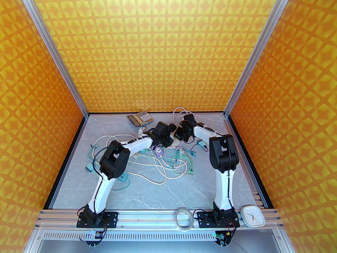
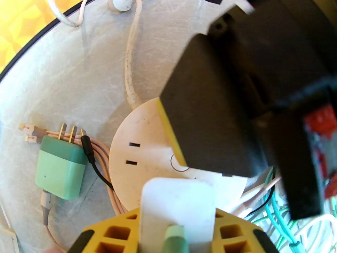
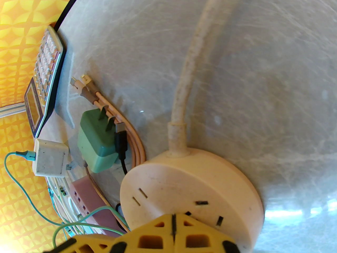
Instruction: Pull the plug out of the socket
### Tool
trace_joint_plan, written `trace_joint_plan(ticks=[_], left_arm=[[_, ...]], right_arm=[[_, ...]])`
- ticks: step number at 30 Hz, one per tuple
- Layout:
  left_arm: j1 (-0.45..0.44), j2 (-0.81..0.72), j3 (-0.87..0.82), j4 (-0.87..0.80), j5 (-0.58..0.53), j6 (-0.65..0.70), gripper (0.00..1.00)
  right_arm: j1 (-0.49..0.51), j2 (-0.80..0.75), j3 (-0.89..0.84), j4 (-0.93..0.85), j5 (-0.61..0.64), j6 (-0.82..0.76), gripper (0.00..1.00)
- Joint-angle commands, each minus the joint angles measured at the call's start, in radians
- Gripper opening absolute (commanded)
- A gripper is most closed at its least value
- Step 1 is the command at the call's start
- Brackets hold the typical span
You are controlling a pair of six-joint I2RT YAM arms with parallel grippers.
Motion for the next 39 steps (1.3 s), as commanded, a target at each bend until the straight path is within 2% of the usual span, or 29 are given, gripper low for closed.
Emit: trace_joint_plan(ticks=[1,7,10,12,17,21,27,29,32,35,36,39], left_arm=[[0.014,-0.05,0.072,-0.018,-0.003,-0.025,0.0],[-0.085,-0.06,0.056,-0.001,-0.147,0.092,0.0],[-0.088,-0.071,0.033,0.026,-0.171,0.091,0.0],[-0.062,-0.074,0.028,0.033,-0.154,0.04,0.0],[0.04,-0.092,0.023,0.046,0.03,-0.111,0.0],[0.031,-0.105,0.02,0.057,0.035,-0.081,0.0],[-0.063,-0.114,0.01,0.056,-0.104,0.05,0.0],[-0.076,-0.116,0.007,0.059,-0.116,0.074,0.0],[-0.066,-0.115,0.009,0.059,-0.13,0.039,0.0],[-0.022,-0.111,0.023,0.049,-0.037,-0.068,0.0],[0.018,-0.102,0.041,0.031,0.009,-0.095,0.0],[0.041,-0.078,0.093,-0.024,0.061,-0.104,0.0]], right_arm=[[0.007,0.103,-0.051,-0.158,0.09,-0.019,0.0],[0.007,0.107,-0.044,-0.163,0.093,-0.021,0.0],[0.007,0.112,-0.039,-0.169,0.092,-0.02,0.0],[0.007,0.112,-0.043,-0.166,0.091,-0.016,0.0],[0.007,0.109,-0.039,-0.171,0.094,-0.021,0.0],[0.007,0.109,-0.032,-0.175,0.097,-0.021,0.0],[0.007,0.117,-0.028,-0.183,0.102,-0.025,0.0],[0.007,0.12,-0.028,-0.186,0.102,-0.028,0.0],[0.007,0.12,-0.031,-0.186,0.109,-0.032,0.0],[0.007,0.115,-0.033,-0.194,0.124,-0.045,0.0],[0.007,0.114,-0.033,-0.198,0.131,-0.049,0.0],[0.006,0.114,-0.029,-0.204,0.139,-0.057,0.0]])
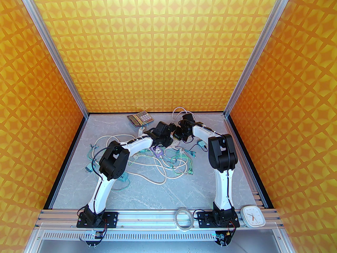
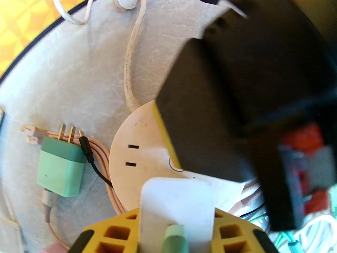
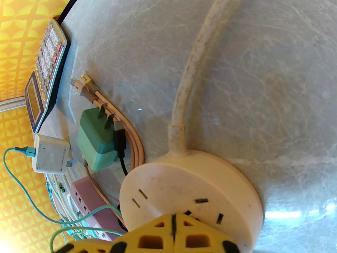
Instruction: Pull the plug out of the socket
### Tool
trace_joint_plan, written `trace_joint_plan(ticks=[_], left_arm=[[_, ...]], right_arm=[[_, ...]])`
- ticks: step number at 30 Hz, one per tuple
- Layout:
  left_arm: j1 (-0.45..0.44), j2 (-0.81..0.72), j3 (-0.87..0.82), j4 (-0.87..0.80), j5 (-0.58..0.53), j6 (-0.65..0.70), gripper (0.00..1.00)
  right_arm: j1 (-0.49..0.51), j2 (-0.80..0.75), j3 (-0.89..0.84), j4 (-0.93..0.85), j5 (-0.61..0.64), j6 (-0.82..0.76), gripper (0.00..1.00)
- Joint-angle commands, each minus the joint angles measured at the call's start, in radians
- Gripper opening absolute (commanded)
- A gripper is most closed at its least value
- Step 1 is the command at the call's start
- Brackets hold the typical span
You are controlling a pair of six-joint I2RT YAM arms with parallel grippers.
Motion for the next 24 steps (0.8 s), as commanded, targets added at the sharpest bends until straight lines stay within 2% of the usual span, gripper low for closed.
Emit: trace_joint_plan(ticks=[1,5,6,10,15,19,24], left_arm=[[0.038,-0.052,0.105,-0.006,0.079,-0.046,0.0],[-0.005,-0.009,0.191,-0.102,0.015,0.051,0.0],[-0.039,0.002,0.211,-0.128,-0.022,0.084,0.0],[-0.091,0.027,0.223,-0.145,-0.124,0.168,0.0],[-0.086,0.022,0.161,-0.045,-0.137,0.122,0.0],[-0.085,0.067,0.201,-0.039,-0.126,0.097,0.0],[-0.084,0.108,0.209,-0.025,-0.12,0.075,0.0]], right_arm=[[-0.001,0.102,-0.055,-0.176,0.142,-0.032,0.0],[-0.001,0.102,-0.054,-0.178,0.144,-0.035,0.0],[-0.001,0.103,-0.054,-0.178,0.144,-0.036,0.0],[-0.001,0.106,-0.053,-0.179,0.147,-0.037,0.0],[-0.017,0.09,-0.041,-0.189,0.144,-0.043,0.0],[-0.061,0.02,-0.082,-0.103,0.053,-0.024,0.0],[-0.065,-0.051,-0.054,-0.11,-0.018,-0.043,0.0]])
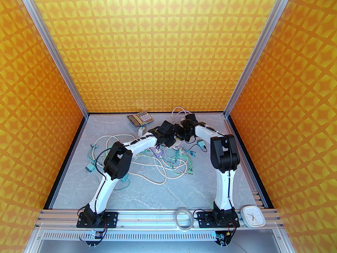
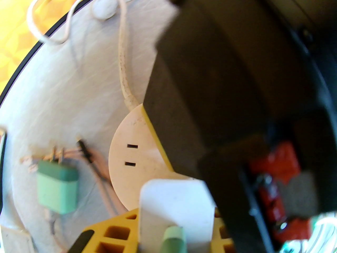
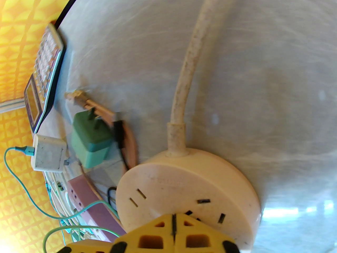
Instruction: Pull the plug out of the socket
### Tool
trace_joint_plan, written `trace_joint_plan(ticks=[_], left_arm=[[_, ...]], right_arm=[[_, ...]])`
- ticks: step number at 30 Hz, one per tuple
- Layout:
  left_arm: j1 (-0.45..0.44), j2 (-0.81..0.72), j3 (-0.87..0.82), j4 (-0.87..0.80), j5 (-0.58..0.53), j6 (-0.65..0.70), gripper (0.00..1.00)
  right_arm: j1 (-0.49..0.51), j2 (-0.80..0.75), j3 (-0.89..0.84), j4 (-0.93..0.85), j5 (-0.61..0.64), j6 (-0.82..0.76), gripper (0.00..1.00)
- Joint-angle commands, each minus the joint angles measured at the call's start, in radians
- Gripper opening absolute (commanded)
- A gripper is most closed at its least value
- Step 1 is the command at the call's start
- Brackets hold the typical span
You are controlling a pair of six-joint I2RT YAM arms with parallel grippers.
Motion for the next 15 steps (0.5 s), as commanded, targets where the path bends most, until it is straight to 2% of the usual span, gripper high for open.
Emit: trace_joint_plan(ticks=[1,5,11,15], left_arm=[[-0.003,0.019,0.041,0.081,0.005,-0.029,0.0],[0.0,0.021,0.026,0.092,0.005,-0.035,0.0],[0.004,0.021,0.037,0.071,0.005,-0.027,0.0],[0.003,0.022,0.043,0.067,0.006,-0.024,0.0]], right_arm=[[-0.005,-0.026,-0.025,-0.092,-0.015,-0.011,0.0],[-0.005,-0.065,-0.068,-0.065,-0.05,0.021,0.0],[-0.005,-0.118,-0.136,-0.049,-0.04,0.036,0.0],[-0.005,-0.077,-0.131,-0.075,-0.039,0.017,0.0]])
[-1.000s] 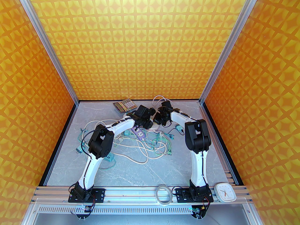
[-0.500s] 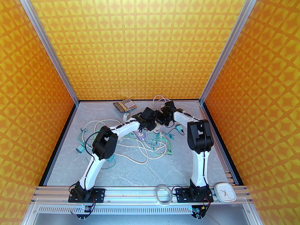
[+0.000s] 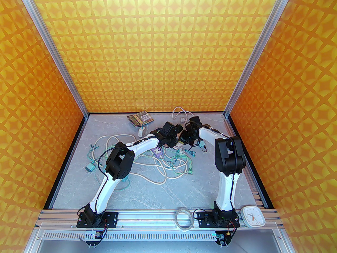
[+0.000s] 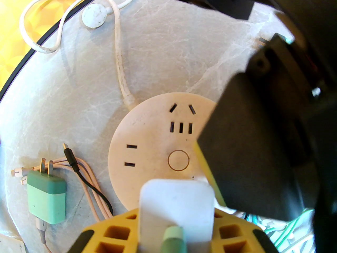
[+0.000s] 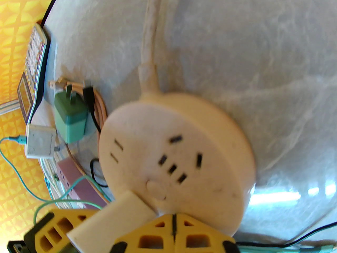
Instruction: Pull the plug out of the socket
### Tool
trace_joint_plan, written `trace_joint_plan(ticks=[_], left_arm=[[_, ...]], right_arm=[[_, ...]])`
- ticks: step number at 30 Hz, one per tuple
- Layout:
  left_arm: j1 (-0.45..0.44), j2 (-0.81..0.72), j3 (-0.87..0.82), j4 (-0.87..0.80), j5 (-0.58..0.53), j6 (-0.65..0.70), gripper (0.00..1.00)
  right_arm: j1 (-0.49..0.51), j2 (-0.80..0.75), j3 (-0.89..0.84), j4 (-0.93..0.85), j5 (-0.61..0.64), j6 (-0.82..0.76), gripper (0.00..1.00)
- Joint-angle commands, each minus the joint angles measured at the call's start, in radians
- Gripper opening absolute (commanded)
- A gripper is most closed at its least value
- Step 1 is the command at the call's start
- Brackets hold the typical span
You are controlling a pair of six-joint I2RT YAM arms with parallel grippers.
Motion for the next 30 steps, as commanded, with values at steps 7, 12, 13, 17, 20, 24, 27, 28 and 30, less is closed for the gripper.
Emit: trace_joint_plan(ticks=[7,12,13,17,20,24,27,28,30], left_arm=[[0.021,0.005,0.087,-0.015,0.01,-0.03,0.0],[0.032,0.013,0.186,-0.093,0.052,-0.035,0.0],[0.028,0.022,0.22,-0.115,0.052,-0.028,0.0],[-0.01,0.047,0.278,-0.155,0.021,0.046,0.0],[-0.032,0.052,0.255,-0.143,-0.025,0.066,0.0],[0.009,-0.017,0.104,0.0,0.002,-0.057,0.0],[0.105,-0.068,0.015,0.103,0.185,-0.235,0.0],[0.128,-0.082,-0.009,0.142,0.239,-0.278,0.0],[0.135,-0.099,-0.023,0.158,0.262,-0.264,0.0]], right_arm=[[0.003,0.075,-0.042,-0.082,0.09,-0.024,0.0],[0.003,0.097,-0.065,-0.071,0.106,-0.026,0.0],[0.004,0.099,-0.065,-0.069,0.106,-0.023,0.0],[0.006,0.107,-0.055,-0.077,0.108,-0.023,0.0],[0.006,0.105,-0.055,-0.075,0.107,-0.022,0.0],[0.006,0.105,-0.058,-0.077,0.108,-0.02,0.0],[0.006,0.104,-0.056,-0.079,0.108,-0.02,0.0],[0.006,0.106,-0.055,-0.079,0.108,-0.02,0.0],[0.006,0.108,-0.053,-0.081,0.108,-0.02,0.0]])
